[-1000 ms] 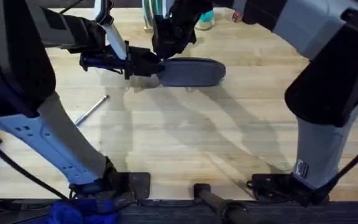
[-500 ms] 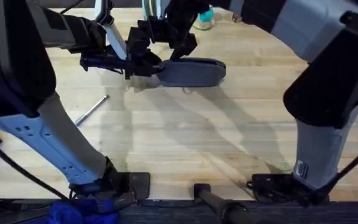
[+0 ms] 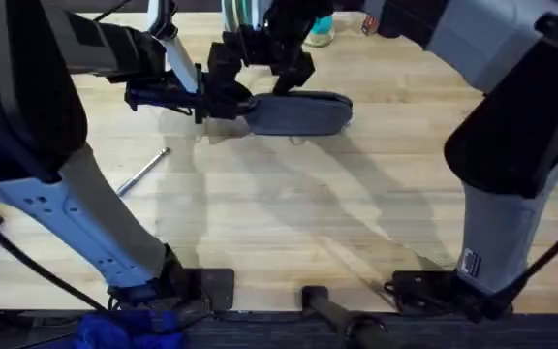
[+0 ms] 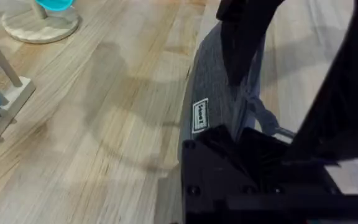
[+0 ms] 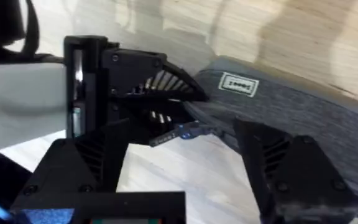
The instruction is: Unzip the bag, pick up the pens from the table one at a time and place them inside, then zip the bag closed.
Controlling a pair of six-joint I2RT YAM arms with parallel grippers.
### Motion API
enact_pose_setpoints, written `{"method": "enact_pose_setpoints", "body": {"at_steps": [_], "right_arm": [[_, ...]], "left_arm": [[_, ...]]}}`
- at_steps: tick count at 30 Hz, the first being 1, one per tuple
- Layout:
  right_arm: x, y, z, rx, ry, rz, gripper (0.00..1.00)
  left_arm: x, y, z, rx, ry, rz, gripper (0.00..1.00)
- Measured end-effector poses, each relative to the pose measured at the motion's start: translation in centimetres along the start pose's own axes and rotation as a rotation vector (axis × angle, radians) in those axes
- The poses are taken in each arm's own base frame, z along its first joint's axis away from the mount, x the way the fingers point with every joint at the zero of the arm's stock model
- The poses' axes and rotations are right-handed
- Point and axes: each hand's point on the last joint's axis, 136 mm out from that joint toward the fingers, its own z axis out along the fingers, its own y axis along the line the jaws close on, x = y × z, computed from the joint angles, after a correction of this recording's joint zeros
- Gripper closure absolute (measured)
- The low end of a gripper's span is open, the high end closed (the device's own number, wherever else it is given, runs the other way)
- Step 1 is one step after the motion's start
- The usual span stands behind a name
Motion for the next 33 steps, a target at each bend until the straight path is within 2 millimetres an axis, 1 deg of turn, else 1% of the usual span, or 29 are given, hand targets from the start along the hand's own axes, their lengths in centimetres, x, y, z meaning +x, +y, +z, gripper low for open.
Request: {"method": "enact_pose_setpoints", "body": {"at_steps": [1,2,5,7,10,12,14,20,23,28,33], "right_arm": [[0.1,-0.2,0.0,0.009,0.003,0.002,0.005],[0.2,-0.4,-0.1,0.019,0.007,0.003,0.005],[0.6,-1.2,-0.6,0.052,0.024,0.003,0.005],[0.5,-1.7,-1.0,0.070,0.026,0.001,0.005],[0.1,-2.4,-1.9,0.089,0.018,0.009,0.006],[-0.4,-2.7,-2.6,0.093,0.004,0.016,0.006],[-1.0,-3.0,-3.4,0.094,-0.015,0.018,0.005],[-2.4,-4.4,-6.6,0.136,-0.067,0.030,0.003],[-2.7,-5.0,-8.3,0.165,-0.087,0.028,0.006],[-3.0,-5.4,-10.7,0.182,-0.118,0.024,0.005],[-3.0,-5.8,-12.4,0.187,-0.131,0.030,0.005]], "left_arm": [[0.0,0.0,0.0,0.000,0.000,0.000,0.958],[0.0,0.0,0.0,0.000,0.000,0.001,0.913],[0.0,0.0,0.0,-0.002,0.002,0.002,0.680],[0.1,0.1,-0.1,-0.003,0.004,0.003,0.470],[0.1,0.1,-0.1,-0.003,0.005,0.003,0.220],[0.1,0.1,-0.1,-0.003,0.005,0.003,0.093],[0.1,0.1,-0.1,-0.003,0.006,0.003,0.016],[0.2,0.1,-0.1,-0.004,0.011,0.003,0.008],[0.2,0.1,-0.1,-0.004,0.012,0.003,0.008],[0.3,0.1,-0.1,-0.005,0.015,0.003,0.007],[0.3,0.1,-0.1,-0.006,0.015,-0.004,0.007]]}}
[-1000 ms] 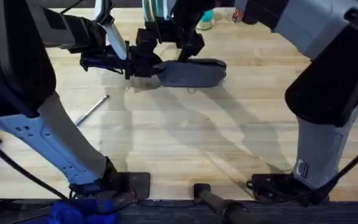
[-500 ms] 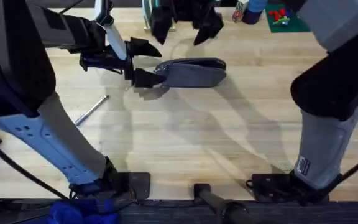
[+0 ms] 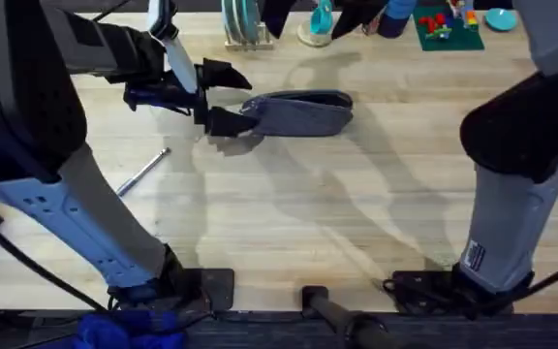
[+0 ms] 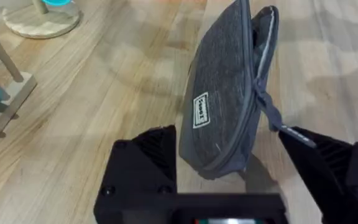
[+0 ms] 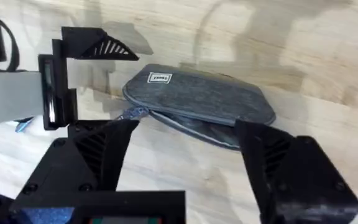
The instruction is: Unzip the bag, pick up the pens from the table one at a time and place them inside, then zip the bag closed.
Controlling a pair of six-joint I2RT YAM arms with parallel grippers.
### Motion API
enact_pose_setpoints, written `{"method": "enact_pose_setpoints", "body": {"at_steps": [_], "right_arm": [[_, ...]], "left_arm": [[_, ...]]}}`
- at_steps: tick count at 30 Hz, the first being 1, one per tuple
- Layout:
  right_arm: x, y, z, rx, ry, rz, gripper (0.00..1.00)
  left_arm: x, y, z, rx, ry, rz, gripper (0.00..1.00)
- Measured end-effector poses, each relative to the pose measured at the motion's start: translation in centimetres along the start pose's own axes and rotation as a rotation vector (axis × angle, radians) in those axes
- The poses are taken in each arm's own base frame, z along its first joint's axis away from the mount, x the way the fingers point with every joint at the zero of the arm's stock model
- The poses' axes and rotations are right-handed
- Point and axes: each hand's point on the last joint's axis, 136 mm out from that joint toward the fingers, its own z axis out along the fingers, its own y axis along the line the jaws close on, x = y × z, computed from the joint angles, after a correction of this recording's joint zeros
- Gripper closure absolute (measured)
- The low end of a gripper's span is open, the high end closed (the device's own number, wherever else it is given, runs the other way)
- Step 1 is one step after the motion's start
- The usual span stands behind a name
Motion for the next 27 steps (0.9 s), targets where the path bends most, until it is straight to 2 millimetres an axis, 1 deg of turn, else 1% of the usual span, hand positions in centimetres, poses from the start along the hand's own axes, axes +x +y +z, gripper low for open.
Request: {"method": "enact_pose_setpoints", "body": {"at_steps": [2,5,8,10,16,19,24,27], "right_arm": [[-0.2,-0.2,-0.4,-0.001,-0.008,0.005,0.004],[-0.2,-0.5,-0.8,0.000,-0.011,0.004,0.005],[-0.3,-0.7,-1.0,0.002,-0.012,0.004,0.005],[-0.3,-0.7,-1.0,0.002,-0.013,0.002,0.005],[-0.2,-0.8,-1.0,0.005,-0.008,-0.004,0.004],[0.3,-1.0,-1.0,0.012,0.012,-0.015,0.003],[1.4,-1.4,-1.3,0.029,0.056,-0.030,0.004],[1.6,-1.5,-2.2,0.029,0.051,-0.044,0.005]], "left_arm": [[0.1,0.1,-0.2,-0.004,0.000,-0.026,0.008],[0.5,0.3,-0.8,-0.020,0.012,-0.110,0.007],[1.0,0.4,-1.8,-0.037,0.045,-0.224,0.007],[0.9,0.5,-2.7,-0.047,0.065,-0.287,0.006],[-0.9,1.6,-5.4,-0.081,0.096,-0.377,0.006],[-1.7,1.7,-6.8,-0.094,0.141,-0.406,0.006],[-2.7,1.5,-7.8,-0.092,0.199,-0.423,0.004],[-3.1,1.0,-8.2,-0.099,0.230,-0.409,0.002]]}}
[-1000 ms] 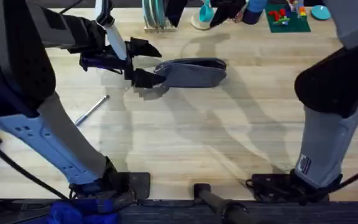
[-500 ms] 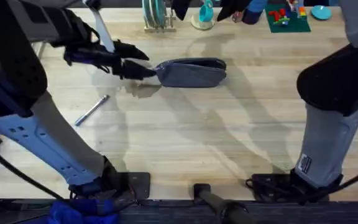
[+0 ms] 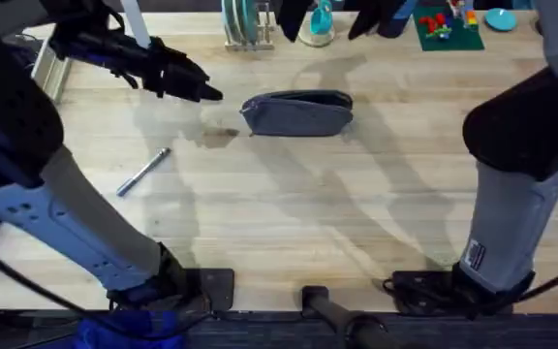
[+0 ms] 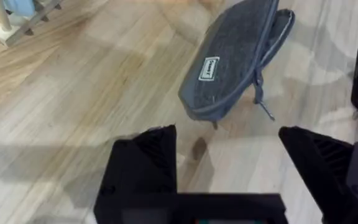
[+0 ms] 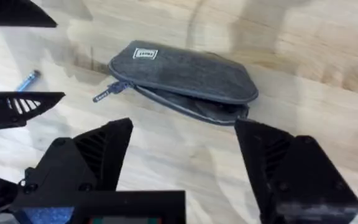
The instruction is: Unzip the bag, pick up the pens from the table one at a time and place them inside, then zip the bag closed.
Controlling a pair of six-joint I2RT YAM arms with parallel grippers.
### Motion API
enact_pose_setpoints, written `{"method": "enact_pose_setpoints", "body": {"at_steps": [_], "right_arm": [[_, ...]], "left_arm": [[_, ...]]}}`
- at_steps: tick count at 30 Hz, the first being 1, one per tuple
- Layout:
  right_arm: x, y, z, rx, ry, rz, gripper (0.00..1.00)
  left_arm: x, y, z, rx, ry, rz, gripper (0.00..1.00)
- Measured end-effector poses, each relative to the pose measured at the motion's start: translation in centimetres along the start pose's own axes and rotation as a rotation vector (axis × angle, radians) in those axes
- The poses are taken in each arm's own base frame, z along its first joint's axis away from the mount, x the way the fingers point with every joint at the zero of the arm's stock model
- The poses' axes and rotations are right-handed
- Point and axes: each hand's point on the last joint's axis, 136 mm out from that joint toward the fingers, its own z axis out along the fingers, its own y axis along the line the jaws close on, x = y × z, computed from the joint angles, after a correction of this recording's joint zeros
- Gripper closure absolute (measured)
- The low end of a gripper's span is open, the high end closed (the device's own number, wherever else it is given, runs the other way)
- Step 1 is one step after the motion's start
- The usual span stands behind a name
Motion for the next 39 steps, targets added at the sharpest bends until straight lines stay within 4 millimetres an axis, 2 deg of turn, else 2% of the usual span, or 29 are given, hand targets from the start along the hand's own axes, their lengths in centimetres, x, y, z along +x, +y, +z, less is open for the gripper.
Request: {"method": "enact_pose_setpoints", "body": {"at_steps": [5,10,11,17,24,30,35,39], "right_arm": [[-1.2,0.1,-2.4,0.000,-0.096,-0.024,0.005],[-1.2,0.1,-5.5,-0.014,-0.172,-0.035,0.005],[-0.8,0.3,-9.2,-0.042,-0.255,-0.047,0.004],[0.0,0.3,-8.9,-0.050,-0.224,-0.067,0.004],[3.9,-1.1,-7.8,-0.010,-0.096,-0.078,0.004],[6.6,-2.4,-8.3,0.025,-0.063,-0.080,0.005],[7.5,-2.8,-9.1,0.032,-0.071,-0.089,0.005],[7.9,-3.0,-8.9,0.038,-0.058,-0.097,0.005]], "left_arm": [[-1.0,-2.4,-2.1,-0.064,0.045,0.065,0.002],[-3.0,-5.5,-4.9,-0.175,0.054,0.173,0.002],[-4.3,-8.5,-7.4,-0.299,0.065,0.202,0.002],[-4.3,-10.8,-8.6,-0.352,0.077,0.188,0.003],[-4.1,-12.5,-9.4,-0.395,0.079,0.162,0.003],[-4.0,-13.4,-9.7,-0.410,0.076,0.125,0.004],[-3.9,-14.0,-9.7,-0.430,0.086,0.091,0.004],[-3.8,-14.4,-9.5,-0.440,0.098,0.067,0.004]]}}
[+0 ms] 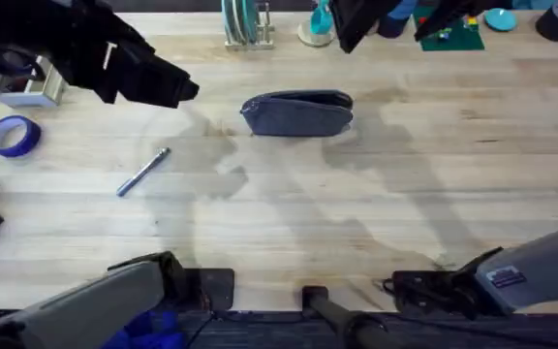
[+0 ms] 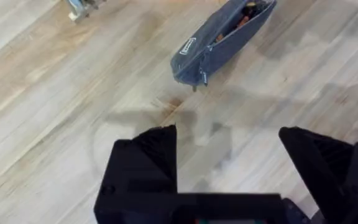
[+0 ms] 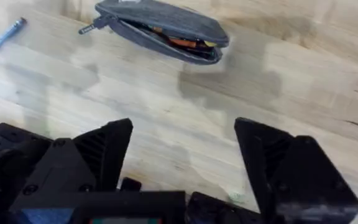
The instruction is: Unzip the bag, pick up the pens from the table one at a time and place them inside, then zip the bag closed.
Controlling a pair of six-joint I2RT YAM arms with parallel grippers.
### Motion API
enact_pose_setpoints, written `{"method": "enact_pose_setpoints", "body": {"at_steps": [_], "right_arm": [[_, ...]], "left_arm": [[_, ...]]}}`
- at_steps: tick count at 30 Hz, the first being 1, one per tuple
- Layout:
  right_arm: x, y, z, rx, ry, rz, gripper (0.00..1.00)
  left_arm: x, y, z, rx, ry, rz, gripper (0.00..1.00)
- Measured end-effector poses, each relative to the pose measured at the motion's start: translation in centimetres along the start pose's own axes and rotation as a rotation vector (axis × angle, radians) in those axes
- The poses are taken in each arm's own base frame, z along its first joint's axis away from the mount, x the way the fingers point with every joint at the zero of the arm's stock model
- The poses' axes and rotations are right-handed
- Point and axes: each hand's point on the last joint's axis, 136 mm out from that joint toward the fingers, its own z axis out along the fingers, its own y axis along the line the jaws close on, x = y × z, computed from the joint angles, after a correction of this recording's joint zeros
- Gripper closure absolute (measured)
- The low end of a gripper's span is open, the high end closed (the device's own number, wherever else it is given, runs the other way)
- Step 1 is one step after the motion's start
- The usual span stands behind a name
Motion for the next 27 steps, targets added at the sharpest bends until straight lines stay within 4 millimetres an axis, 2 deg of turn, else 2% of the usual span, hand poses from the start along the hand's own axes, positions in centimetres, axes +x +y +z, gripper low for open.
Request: {"method": "enact_pose_setpoints", "body": {"at_steps": [12,19,25,27], "right_arm": [[2.7,-1.7,3.4,0.062,0.130,0.007,0.006],[3.4,-3.1,3.8,0.022,0.108,-0.004,0.005],[4.0,-3.3,4.9,-0.023,0.140,-0.096,0.007],[4.0,-3.3,4.9,-0.031,0.140,-0.129,0.041]], "left_arm": [[-0.2,-1.2,0.6,0.028,0.022,-0.026,0.004],[0.3,-1.6,0.5,0.041,0.044,-0.046,0.005],[0.4,-1.7,0.5,0.043,0.048,-0.051,0.005],[0.4,-1.7,0.5,0.043,0.048,-0.051,0.005]]}}
